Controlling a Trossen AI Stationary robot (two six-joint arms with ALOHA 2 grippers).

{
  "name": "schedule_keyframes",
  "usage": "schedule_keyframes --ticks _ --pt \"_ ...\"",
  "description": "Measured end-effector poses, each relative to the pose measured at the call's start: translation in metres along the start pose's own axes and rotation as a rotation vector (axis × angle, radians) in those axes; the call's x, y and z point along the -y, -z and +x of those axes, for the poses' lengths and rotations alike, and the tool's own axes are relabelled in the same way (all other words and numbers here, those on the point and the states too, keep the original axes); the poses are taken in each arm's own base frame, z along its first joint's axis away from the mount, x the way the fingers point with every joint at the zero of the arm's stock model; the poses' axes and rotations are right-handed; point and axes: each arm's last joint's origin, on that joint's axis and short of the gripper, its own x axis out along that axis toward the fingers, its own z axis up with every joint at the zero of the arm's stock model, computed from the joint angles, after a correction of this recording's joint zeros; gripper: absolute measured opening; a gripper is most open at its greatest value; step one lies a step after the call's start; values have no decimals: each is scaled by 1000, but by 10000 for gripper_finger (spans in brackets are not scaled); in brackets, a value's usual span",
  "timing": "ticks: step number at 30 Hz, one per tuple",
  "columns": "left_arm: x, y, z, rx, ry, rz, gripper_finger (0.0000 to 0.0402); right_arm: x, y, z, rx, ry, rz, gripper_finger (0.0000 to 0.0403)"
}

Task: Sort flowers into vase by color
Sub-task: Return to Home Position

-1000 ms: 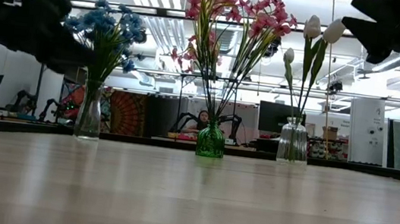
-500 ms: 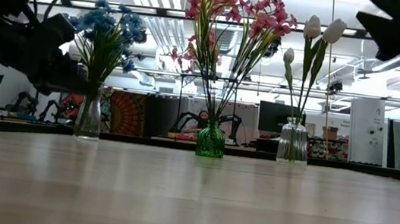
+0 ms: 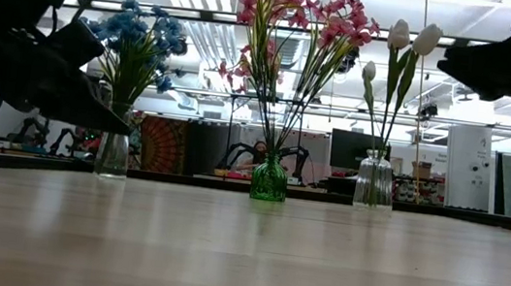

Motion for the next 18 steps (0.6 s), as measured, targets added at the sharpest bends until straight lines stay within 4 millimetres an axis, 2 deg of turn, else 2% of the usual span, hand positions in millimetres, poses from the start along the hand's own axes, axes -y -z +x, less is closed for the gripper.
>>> schedule_keyframes --ticks 7,18 --pt "2 -3 7 28 3 -13 0 1 1 0 -23 50 -6 254" --pt "12 -27 29 28 3 -16 0 1 2 0 -25 51 -7 254"
